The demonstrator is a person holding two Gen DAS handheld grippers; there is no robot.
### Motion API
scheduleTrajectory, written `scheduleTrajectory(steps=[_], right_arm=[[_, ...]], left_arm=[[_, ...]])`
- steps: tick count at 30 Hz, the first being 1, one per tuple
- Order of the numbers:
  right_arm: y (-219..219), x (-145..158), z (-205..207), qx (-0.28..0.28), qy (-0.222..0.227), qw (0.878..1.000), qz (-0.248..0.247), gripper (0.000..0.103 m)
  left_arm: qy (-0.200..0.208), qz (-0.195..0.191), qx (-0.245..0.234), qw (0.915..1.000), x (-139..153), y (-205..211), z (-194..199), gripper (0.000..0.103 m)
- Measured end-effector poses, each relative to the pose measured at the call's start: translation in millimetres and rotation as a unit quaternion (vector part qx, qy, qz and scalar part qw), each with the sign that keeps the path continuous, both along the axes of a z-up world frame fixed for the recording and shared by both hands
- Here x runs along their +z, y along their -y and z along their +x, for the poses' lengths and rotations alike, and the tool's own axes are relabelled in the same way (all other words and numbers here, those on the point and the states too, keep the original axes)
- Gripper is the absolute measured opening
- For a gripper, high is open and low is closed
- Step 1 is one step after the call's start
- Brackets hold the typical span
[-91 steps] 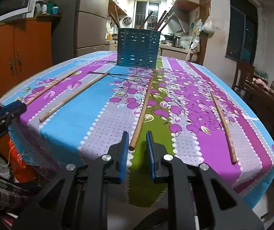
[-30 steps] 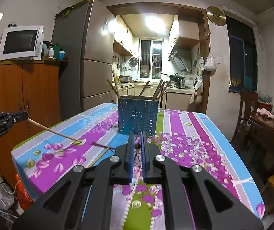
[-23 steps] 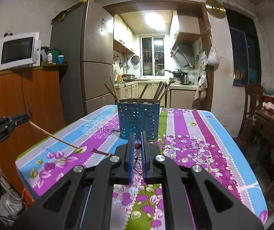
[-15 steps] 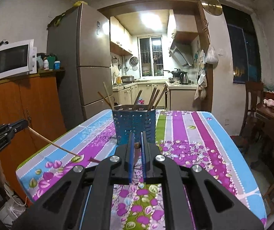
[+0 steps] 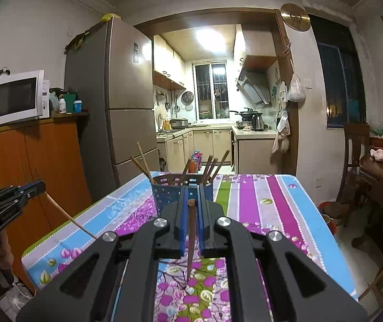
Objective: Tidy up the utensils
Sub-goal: 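Lift both held chopsticks upright and carry them over the slotted holder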
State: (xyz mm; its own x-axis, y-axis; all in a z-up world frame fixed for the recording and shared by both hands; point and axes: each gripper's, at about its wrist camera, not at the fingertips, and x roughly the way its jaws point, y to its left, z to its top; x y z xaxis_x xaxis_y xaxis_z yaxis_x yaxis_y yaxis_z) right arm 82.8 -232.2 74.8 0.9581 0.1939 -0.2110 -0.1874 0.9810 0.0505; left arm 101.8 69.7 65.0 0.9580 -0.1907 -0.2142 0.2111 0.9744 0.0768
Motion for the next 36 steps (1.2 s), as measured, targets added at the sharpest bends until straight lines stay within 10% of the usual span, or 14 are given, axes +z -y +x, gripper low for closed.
scheduleTrajectory(steps=[17, 36], right_arm=[[-8.3, 31.4, 21.2, 0.017, 0.011, 1.0, -0.013, 0.005], [-27.6, 63.9, 46.7, 0.032, 0.018, 0.999, -0.023, 0.005]], left_arm=[[-0.009, 0.005, -0.017, 0.9998, 34.3, 11.4, 32.6, 0.008], [-0.028, 0.061, 0.066, 0.9956, 44.4, 46.0, 65.1, 0.008]])
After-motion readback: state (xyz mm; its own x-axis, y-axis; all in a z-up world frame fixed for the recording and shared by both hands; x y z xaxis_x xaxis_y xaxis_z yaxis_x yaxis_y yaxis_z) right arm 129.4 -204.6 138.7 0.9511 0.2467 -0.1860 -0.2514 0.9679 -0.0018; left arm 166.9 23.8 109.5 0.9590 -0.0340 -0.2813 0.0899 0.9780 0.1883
